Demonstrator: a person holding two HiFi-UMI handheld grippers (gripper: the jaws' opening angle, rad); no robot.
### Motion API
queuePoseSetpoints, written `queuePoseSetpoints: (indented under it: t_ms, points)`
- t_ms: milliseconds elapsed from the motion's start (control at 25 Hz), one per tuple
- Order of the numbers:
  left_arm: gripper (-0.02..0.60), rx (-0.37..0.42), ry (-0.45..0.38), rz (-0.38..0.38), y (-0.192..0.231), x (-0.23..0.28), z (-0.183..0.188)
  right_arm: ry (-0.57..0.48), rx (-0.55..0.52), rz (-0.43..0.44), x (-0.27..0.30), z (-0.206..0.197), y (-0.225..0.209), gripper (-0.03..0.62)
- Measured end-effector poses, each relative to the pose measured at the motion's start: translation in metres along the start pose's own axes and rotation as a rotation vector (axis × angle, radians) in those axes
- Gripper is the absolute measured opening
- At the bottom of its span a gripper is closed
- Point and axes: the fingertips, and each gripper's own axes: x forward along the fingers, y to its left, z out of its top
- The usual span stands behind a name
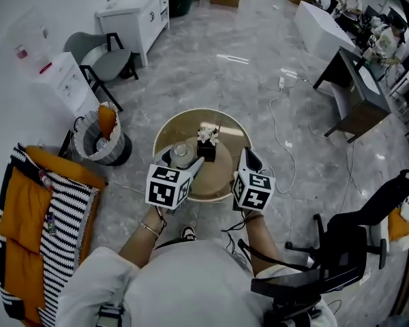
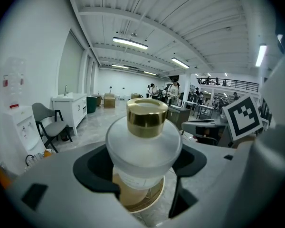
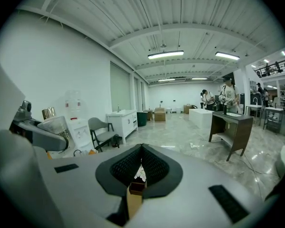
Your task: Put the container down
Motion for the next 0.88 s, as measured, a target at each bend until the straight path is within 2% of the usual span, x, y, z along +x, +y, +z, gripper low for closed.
queuePoseSetpoints:
  t_ms: [160, 320, 560, 880]
  points:
    - [0.337, 0.001, -0.001, -0.023, 0.015, 0.024, 0.01, 0.029, 0.009, -0.012, 0.025, -0.004, -0.001, 0.023]
    - [0.337, -0.01, 0.014, -0.042, 0.013, 0.041, 0.008, 0.083, -0.001, -0.001, 0.043, -0.015, -0.009, 0.023]
    - [0.337, 0.0, 0.028, -0.022, 0.011, 0.052, 0.012, 0.106, -0.014, 0.054, 0.068, -0.01, -0.006, 0.023]
    - [0.337, -0.06, 0.097, -0.005, 0.005, 0.07, -0.018, 0.183, -0.028, 0.087, 0.085, -0.033, -0.016, 0.023]
